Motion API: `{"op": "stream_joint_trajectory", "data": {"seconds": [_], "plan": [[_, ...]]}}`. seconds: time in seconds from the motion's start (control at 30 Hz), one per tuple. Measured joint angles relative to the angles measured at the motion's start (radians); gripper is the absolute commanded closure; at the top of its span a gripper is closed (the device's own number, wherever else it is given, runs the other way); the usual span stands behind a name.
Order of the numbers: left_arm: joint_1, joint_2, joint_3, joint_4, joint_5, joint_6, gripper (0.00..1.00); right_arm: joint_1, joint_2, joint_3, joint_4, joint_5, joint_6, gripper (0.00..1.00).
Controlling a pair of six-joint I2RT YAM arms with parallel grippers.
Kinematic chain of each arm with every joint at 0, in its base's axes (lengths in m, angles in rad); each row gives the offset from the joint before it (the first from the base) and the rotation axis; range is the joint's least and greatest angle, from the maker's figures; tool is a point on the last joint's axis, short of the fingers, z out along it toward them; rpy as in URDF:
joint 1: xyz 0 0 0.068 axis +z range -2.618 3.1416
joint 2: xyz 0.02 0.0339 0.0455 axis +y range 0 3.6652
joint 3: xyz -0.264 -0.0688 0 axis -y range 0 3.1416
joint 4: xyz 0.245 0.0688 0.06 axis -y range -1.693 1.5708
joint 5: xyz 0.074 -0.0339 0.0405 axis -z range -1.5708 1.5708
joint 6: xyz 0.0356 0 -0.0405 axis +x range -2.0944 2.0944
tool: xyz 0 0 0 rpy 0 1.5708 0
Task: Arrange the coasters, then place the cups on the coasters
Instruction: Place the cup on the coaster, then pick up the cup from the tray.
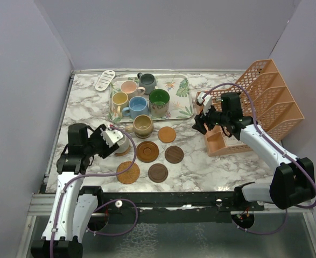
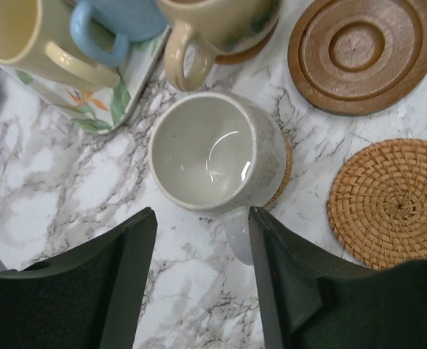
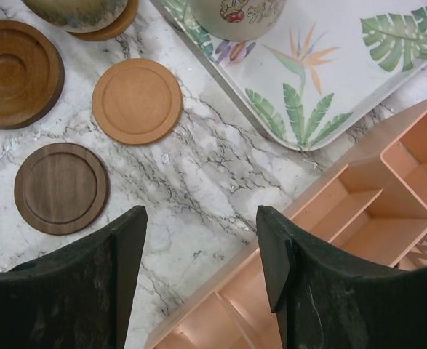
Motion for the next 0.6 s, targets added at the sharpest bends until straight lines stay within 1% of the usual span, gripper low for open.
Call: {"op": "stream_joint_trajectory", "data": {"seconds": [0.1, 0.23, 0.37, 0.6], "plan": [[0.0, -0.006, 0.063, -0.009, 0.029, -0.043, 0.32, 0.0, 0.0, 0.0, -0.001, -0.003, 0.0, 0.37], [0.0, 0.051, 0.153, 0.026, 0.041, -0.156, 0.29, 0.0, -0.002, 0.0, 0.0, -0.003, 0.003, 0.37], [0.0, 0.187, 0.24, 0.105, 0.029, -0.273, 0.26, 0.0, -0.019, 0.0, 0.0, -0.002, 0.012, 0.37], [0.0, 0.424, 0.349, 0.253, -0.048, -0.448, 0.26, 0.0, -0.058, 0.0, 0.001, 0.005, 0.019, 0.37]]}}
